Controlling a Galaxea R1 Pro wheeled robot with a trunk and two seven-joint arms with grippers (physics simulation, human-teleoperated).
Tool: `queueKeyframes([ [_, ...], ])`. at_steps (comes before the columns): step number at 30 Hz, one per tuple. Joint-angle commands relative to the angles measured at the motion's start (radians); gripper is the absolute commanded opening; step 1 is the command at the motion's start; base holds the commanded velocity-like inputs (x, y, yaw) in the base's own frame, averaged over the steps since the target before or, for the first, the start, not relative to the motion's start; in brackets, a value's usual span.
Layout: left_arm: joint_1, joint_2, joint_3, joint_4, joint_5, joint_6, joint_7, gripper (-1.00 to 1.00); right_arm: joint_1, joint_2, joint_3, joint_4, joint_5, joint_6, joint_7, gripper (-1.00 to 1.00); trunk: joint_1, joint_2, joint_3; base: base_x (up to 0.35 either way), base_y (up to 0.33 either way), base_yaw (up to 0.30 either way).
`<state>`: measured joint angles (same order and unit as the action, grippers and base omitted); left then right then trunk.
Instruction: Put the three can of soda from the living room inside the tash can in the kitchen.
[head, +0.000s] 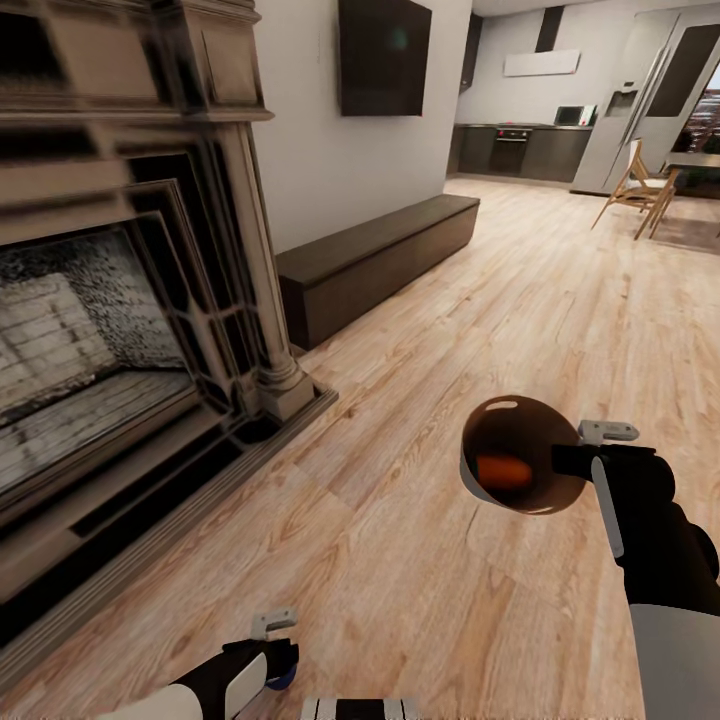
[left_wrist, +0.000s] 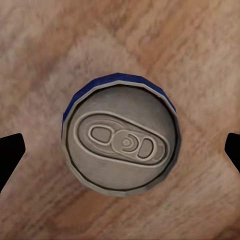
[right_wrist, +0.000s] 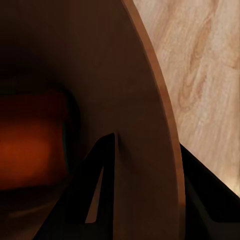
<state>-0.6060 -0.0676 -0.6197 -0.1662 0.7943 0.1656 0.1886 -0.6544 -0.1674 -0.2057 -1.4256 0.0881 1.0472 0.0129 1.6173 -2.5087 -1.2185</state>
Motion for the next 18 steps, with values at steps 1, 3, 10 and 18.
queueKeyframes([
  [1, 0.0, 0.0, 0.0, 0.0, 0.0, -0.002, 0.0, 1.0, -0.001, 0.0, 0.0, -0.001, -0.007, 0.0, 0.004, -1.0, 0.0, 0.0, -0.004, 0.0, 0.0, 0.0],
  [3, 0.0, 0.0, 0.0, 0.0, 0.0, -0.006, 0.0, 1.0, -0.001, 0.0, 0.0, -0.001, -0.007, 0.0, 0.004, -1.0, 0.001, -0.001, -0.012, 0.0, 0.0, 0.0],
  [10, 0.0, -0.001, 0.0, -0.001, 0.0, -0.028, 0.0, 1.0, -0.001, -0.001, 0.0, -0.001, -0.007, 0.0, 0.004, -1.0, 0.002, -0.001, -0.015, 0.0, 0.0, 0.0],
  [18, 0.0, -0.003, -0.001, -0.001, 0.0, -0.053, 0.0, 1.0, -0.001, 0.0, 0.0, -0.001, -0.007, 0.0, 0.004, -1.0, 0.003, -0.002, -0.027, 0.0, 0.0, 0.0],
])
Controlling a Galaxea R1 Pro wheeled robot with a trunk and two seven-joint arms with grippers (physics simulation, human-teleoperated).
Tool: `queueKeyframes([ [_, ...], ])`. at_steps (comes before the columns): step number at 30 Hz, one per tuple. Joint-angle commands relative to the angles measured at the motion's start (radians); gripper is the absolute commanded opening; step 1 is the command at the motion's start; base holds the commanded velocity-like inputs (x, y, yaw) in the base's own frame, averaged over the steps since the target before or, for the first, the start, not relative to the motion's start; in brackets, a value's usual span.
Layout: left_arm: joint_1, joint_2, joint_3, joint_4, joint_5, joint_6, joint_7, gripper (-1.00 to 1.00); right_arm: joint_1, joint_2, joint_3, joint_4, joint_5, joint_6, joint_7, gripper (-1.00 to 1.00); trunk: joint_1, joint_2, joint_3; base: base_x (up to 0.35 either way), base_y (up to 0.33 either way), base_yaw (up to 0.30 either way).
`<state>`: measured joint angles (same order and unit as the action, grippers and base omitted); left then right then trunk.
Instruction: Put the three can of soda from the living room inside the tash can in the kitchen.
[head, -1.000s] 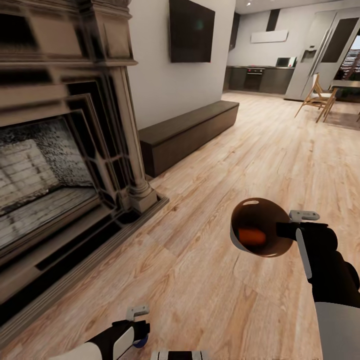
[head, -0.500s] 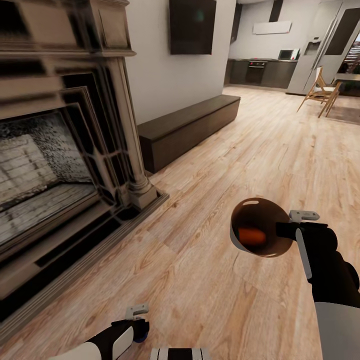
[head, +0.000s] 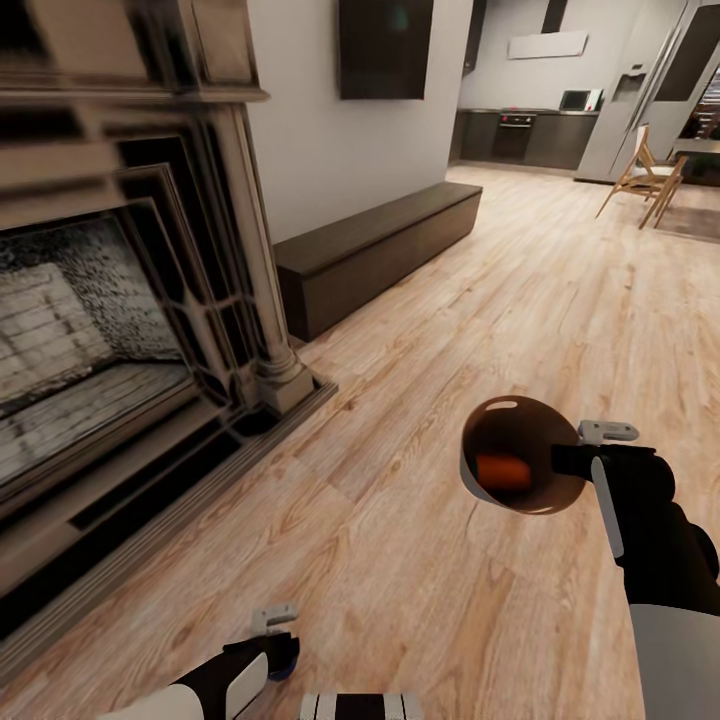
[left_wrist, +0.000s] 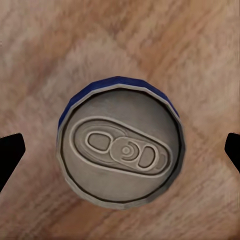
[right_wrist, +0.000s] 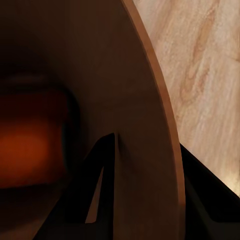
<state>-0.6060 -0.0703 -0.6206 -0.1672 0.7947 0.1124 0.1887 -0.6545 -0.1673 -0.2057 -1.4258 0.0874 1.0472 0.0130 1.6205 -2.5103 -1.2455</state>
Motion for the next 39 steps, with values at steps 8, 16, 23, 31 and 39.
queueKeyframes([
  [8, 0.0, 0.0, -0.001, 0.0, 0.0, -0.02, 0.0, 1.0, 0.001, 0.0, 0.004, -0.001, -0.006, 0.0, 0.004, -1.0, 0.002, -0.001, -0.015, 0.0, 0.0, 0.0],
  [16, 0.0, 0.0, -0.001, 0.0, 0.0, -0.039, 0.0, 1.0, 0.001, 0.0, 0.014, -0.001, -0.006, 0.0, 0.004, -1.0, 0.003, -0.002, -0.027, 0.0, 0.0, 0.0],
  [23, 0.0, -0.001, -0.001, 0.0, 0.0, -0.044, 0.0, 1.0, 0.001, 0.0, 0.017, -0.002, -0.006, 0.0, 0.004, -1.0, 0.005, -0.003, -0.043, 0.0, 0.0, 0.0],
  [31, 0.0, -0.001, -0.001, -0.001, 0.0, -0.046, 0.0, 1.0, 0.001, 0.0, 0.018, -0.002, -0.006, 0.0, 0.004, -1.0, 0.005, -0.003, -0.043, 0.0, 0.0, 0.0],
  [39, 0.0, -0.002, -0.001, -0.002, 0.0, -0.046, 0.0, 1.0, 0.001, -0.001, 0.017, -0.002, -0.006, 0.0, 0.004, -1.0, 0.005, -0.003, -0.043, 0.0, 0.0, 0.0],
])
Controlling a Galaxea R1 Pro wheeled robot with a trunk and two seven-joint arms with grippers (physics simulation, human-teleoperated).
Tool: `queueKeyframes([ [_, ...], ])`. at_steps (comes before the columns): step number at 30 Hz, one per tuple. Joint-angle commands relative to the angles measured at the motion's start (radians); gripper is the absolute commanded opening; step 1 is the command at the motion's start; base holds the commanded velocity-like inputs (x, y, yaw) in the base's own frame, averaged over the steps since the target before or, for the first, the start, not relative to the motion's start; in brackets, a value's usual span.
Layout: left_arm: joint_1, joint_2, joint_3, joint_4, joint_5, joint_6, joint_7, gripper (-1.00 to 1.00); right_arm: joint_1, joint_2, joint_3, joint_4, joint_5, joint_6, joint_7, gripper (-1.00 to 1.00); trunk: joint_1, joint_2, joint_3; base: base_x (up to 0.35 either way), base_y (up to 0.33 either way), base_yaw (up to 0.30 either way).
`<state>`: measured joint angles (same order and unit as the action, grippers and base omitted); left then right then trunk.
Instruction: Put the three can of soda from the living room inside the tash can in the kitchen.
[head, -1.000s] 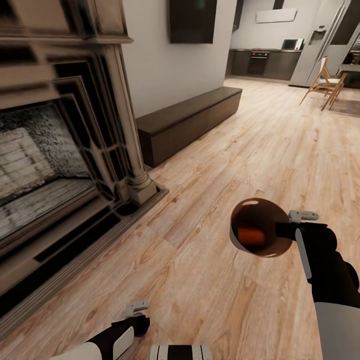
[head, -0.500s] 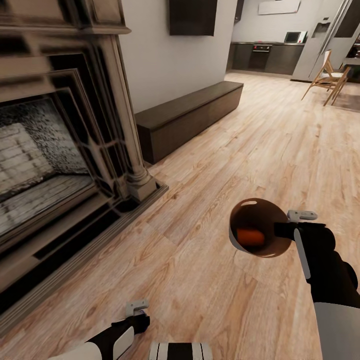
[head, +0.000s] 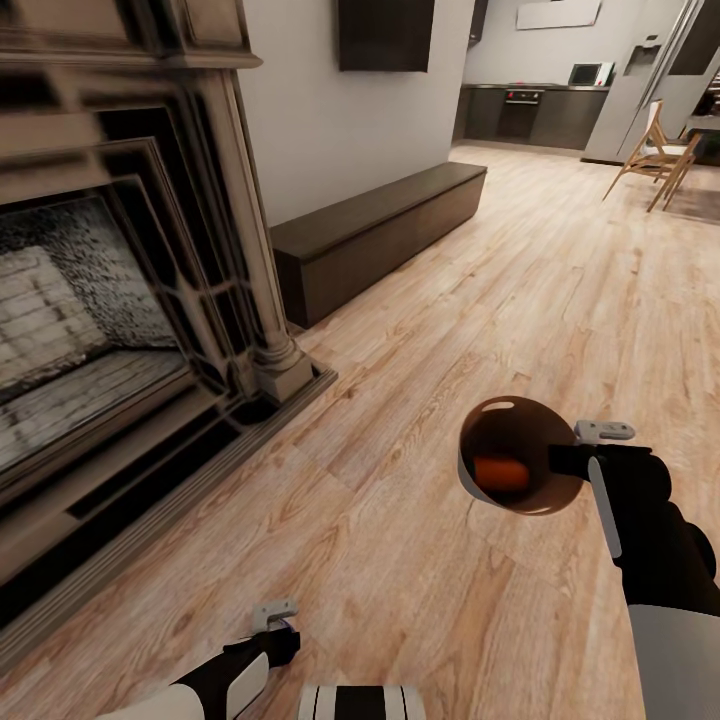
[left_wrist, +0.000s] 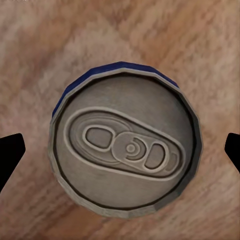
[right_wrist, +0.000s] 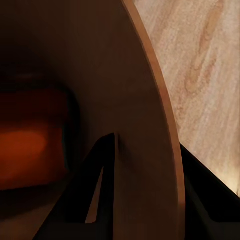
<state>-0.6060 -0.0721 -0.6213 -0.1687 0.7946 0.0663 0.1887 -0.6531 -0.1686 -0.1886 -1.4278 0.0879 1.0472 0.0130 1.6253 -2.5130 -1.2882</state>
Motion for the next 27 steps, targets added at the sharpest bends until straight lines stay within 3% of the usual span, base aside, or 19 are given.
queueKeyframes([
  [1, 0.0, 0.0, 0.0, 0.0, 0.0, 0.0, 0.0, 1.0, 0.0, 0.0, 0.0, 0.0, -0.007, 0.0, 0.004, -1.0, 0.0, 0.0, 0.0, 0.0, 0.0, 0.0],
  [4, 0.0, 0.0, 0.0, 0.0, 0.0, 0.0, 0.0, 1.0, 0.0, 0.0, 0.0, 0.0, -0.007, 0.0, 0.004, -1.0, 0.0, 0.0, 0.0, 0.0, 0.0, 0.0],
  [5, 0.0, 0.0, 0.0, 0.0, 0.0, 0.0, 0.0, -1.0, 0.0, 0.0, 0.0, 0.0, -0.007, 0.0, 0.004, -1.0, 0.0, 0.0, 0.0, 0.0, 0.0, 0.0],
  [14, 0.0, 0.001, 0.003, -0.001, 0.001, -0.001, 0.0, -1.0, 0.0, 0.0, 0.0, 0.0, -0.007, 0.0, 0.004, -1.0, 0.0, 0.0, 0.0, 0.0, 0.0, 0.0],
  [27, 0.0, 0.003, 0.002, -0.001, 0.002, -0.039, 0.0, -1.0, 0.0, 0.0, 0.016, 0.004, -0.007, 0.0, 0.004, -1.0, -0.006, 0.003, 0.05, 0.0, 0.0, 0.0],
])
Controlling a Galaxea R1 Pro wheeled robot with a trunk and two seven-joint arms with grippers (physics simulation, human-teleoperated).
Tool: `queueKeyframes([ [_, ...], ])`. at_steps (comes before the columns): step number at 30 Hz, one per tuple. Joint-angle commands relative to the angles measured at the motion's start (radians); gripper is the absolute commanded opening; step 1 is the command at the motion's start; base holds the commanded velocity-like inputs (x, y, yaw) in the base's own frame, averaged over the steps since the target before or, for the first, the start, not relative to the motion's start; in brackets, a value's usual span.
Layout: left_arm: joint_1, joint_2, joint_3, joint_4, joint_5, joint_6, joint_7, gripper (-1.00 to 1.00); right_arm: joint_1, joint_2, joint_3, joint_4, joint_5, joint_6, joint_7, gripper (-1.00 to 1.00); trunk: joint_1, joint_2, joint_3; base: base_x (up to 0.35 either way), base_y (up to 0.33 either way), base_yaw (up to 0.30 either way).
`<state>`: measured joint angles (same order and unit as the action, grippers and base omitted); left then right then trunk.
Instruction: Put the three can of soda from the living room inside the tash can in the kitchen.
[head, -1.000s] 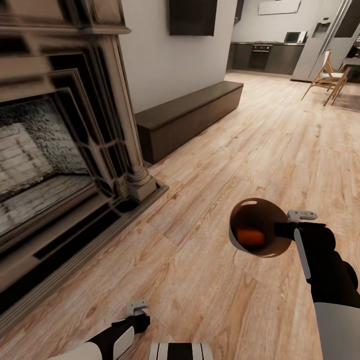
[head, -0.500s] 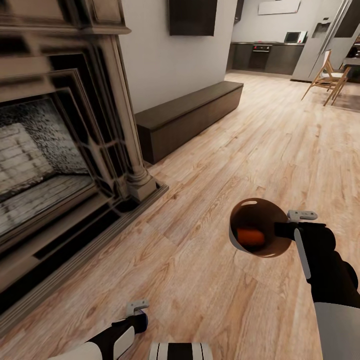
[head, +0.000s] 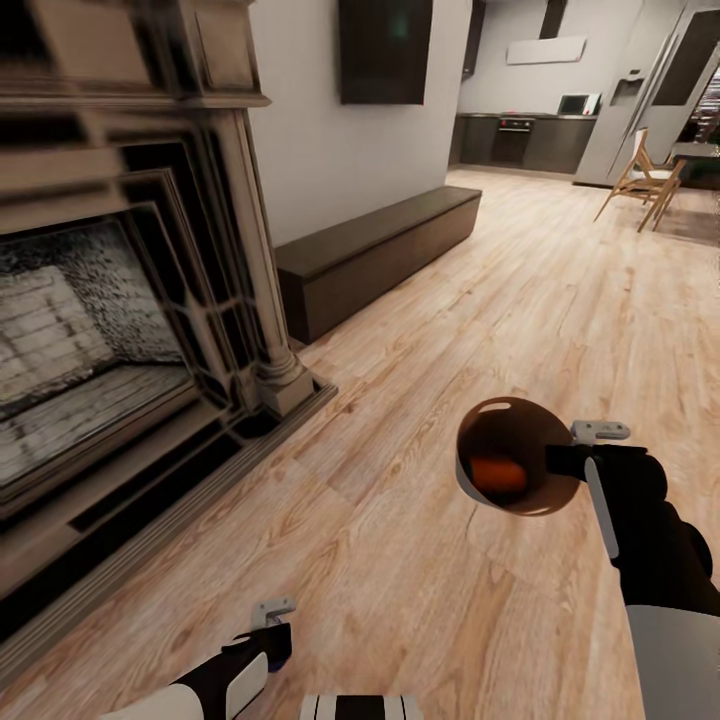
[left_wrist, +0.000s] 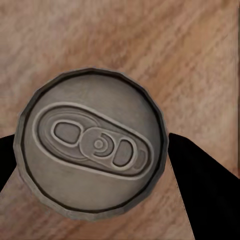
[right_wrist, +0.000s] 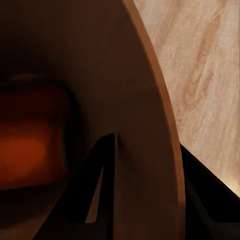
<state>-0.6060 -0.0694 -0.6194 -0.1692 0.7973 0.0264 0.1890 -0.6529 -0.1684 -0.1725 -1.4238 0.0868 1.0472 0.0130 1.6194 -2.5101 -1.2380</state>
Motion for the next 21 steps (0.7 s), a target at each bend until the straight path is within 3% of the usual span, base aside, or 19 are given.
queueKeyframes([
  [1, 0.0, 0.0, 0.0, 0.0, -0.001, 0.0, 0.0, -1.0, 0.0, 0.0, 0.001, 0.001, -0.006, 0.0, 0.004, -1.0, -0.001, 0.0, 0.004, 0.0, 0.0, 0.0],
  [7, 0.0, 0.0, 0.0, -0.001, -0.001, 0.0, 0.0, -1.0, 0.0, 0.0, 0.003, 0.023, -0.006, 0.0, 0.003, -1.0, -0.003, 0.002, 0.027, 0.0, 0.0, 0.0],
  [12, 0.0, 0.0, -0.001, -0.018, -0.001, 0.0, -0.003, -1.0, -0.001, -0.001, 0.007, 0.108, -0.006, 0.0, -0.001, -1.0, -0.005, 0.003, 0.047, 0.0, 0.0, 0.0],
  [21, 0.0, 0.004, 0.0, -0.233, -0.001, 0.038, 0.002, -1.0, -0.001, -0.003, 0.025, 0.221, -0.004, 0.0, -0.009, -1.0, -0.01, 0.005, 0.081, 0.0, 0.0, 0.0],
])
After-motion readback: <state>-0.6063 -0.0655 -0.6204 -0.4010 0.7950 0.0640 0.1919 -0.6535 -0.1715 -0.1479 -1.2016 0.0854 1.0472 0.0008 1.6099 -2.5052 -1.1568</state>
